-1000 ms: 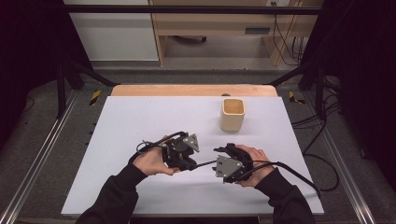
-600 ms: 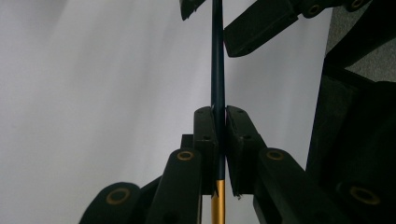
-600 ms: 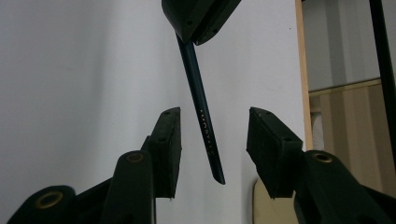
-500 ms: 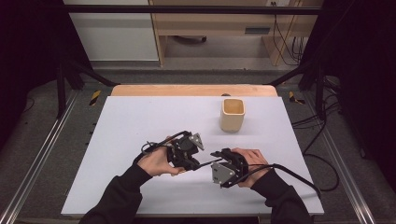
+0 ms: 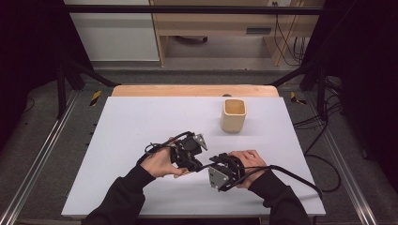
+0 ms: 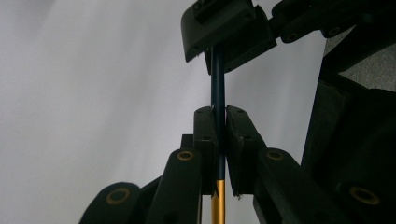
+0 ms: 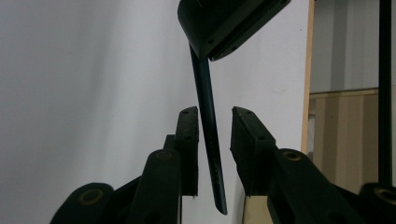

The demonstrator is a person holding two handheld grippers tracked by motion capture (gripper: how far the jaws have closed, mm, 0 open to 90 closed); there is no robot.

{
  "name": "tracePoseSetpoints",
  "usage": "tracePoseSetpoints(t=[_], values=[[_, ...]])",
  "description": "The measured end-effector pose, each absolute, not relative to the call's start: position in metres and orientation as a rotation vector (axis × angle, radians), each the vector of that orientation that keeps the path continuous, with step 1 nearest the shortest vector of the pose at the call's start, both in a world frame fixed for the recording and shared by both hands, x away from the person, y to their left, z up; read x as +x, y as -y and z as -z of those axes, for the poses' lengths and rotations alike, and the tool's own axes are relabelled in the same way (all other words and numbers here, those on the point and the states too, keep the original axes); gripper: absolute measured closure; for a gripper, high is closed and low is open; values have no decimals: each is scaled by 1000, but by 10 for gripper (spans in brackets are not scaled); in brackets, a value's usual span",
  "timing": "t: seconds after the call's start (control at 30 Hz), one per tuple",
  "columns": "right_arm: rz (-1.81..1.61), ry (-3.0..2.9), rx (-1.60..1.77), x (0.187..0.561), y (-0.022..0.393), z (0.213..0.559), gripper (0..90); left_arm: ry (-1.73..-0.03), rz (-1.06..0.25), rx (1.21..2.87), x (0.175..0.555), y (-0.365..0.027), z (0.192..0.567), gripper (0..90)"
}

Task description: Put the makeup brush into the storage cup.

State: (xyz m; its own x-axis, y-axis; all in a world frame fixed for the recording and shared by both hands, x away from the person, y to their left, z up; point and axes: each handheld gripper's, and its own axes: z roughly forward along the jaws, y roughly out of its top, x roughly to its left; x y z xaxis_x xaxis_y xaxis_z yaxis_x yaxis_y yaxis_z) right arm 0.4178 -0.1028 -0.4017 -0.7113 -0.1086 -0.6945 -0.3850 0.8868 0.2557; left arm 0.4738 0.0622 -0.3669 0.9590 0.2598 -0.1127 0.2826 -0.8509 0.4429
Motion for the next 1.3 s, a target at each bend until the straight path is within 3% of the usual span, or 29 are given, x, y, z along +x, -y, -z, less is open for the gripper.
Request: tracePoseSetpoints(t=[0.5,1.0,1.07,1.13,1.3], values=[[-483,-2365,-374,417,100,405,822,-385,90,2654,475,-60,368,826],[-507,-2384,-379,417,100,405,848,-332,72,2647,473,-63,365,811],[-506,-2390,-365,416,101,405,848,-323,62,2623,472,-64,365,768],[-510,-2390,-360,417,101,404,848,-306,46,2618,471,-65,364,666],[-531,-2389,-321,420,104,402,848,-285,-78,2536,469,-80,357,518]])
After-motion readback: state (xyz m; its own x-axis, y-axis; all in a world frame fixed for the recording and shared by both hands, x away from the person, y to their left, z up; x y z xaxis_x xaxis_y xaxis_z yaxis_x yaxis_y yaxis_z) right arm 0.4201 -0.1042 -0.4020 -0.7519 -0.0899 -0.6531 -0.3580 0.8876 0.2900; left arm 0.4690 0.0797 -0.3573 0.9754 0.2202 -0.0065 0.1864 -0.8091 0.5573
